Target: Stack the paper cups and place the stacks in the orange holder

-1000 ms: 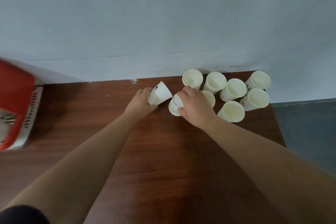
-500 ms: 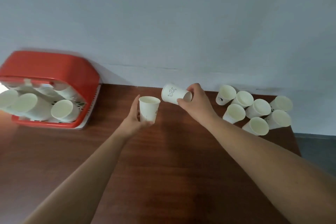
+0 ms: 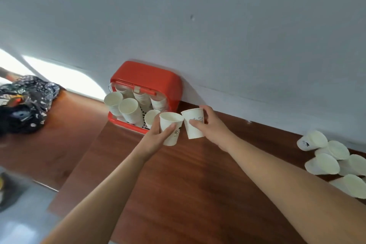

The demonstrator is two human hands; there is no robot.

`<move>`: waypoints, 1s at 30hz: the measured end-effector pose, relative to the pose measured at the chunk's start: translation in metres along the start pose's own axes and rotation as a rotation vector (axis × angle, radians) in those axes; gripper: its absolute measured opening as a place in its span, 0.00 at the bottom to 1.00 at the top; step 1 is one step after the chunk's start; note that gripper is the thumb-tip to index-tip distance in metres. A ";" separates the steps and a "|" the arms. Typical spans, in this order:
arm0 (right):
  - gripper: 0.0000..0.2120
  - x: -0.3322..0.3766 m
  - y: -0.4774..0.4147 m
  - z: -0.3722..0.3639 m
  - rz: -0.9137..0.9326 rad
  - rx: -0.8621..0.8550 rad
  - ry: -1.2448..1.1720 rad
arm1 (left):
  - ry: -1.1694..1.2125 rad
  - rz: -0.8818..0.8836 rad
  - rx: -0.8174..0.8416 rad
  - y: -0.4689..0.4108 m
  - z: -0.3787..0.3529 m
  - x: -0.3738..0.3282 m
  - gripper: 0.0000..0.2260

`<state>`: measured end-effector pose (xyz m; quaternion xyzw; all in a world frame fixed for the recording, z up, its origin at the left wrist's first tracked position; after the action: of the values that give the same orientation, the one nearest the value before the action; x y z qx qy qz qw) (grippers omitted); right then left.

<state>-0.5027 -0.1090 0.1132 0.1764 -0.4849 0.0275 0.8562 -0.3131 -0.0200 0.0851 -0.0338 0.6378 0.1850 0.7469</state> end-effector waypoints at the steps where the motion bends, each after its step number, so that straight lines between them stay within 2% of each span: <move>1: 0.31 0.004 -0.002 -0.010 0.002 -0.029 -0.002 | 0.006 -0.003 -0.011 -0.002 0.010 0.003 0.25; 6: 0.29 0.018 -0.016 -0.047 0.020 -0.085 0.031 | -0.046 0.015 -0.224 -0.023 0.052 0.015 0.26; 10: 0.34 0.020 -0.027 -0.059 -0.001 -0.150 0.032 | -0.075 -0.018 -0.328 -0.048 0.072 0.029 0.35; 12: 0.36 0.018 -0.030 -0.063 -0.022 -0.154 0.037 | -0.091 -0.033 -0.325 -0.059 0.073 0.037 0.36; 16: 0.32 0.012 -0.034 -0.069 -0.024 -0.160 0.047 | -0.139 -0.105 -0.344 -0.074 0.068 0.048 0.30; 19: 0.32 0.008 -0.039 -0.072 -0.037 -0.151 0.053 | -0.101 -0.121 -0.331 -0.081 0.065 0.054 0.32; 23: 0.32 0.002 -0.045 -0.079 -0.058 -0.149 0.036 | -0.317 -0.138 -0.317 -0.083 0.066 0.069 0.33; 26: 0.32 0.000 -0.047 -0.085 -0.054 -0.135 0.009 | -0.514 -0.171 -0.245 -0.087 0.064 0.080 0.35; 30: 0.32 0.006 -0.050 -0.096 -0.014 -0.120 0.000 | -0.546 -0.130 -0.205 -0.094 0.059 0.084 0.38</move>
<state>-0.4101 -0.1252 0.0592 0.1280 -0.4842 -0.0076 0.8655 -0.2175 -0.0713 -0.0026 -0.0989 0.3878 0.2027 0.8937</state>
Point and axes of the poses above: each hand's wrist, its own y-axis away from the middle knuckle, its own z-axis out of the back of the hand, x = y × z, the point moved 1 cm from there along -y, towards the middle knuckle, and after that the axes turned 11 degrees about -x, right-handed, at the moved point
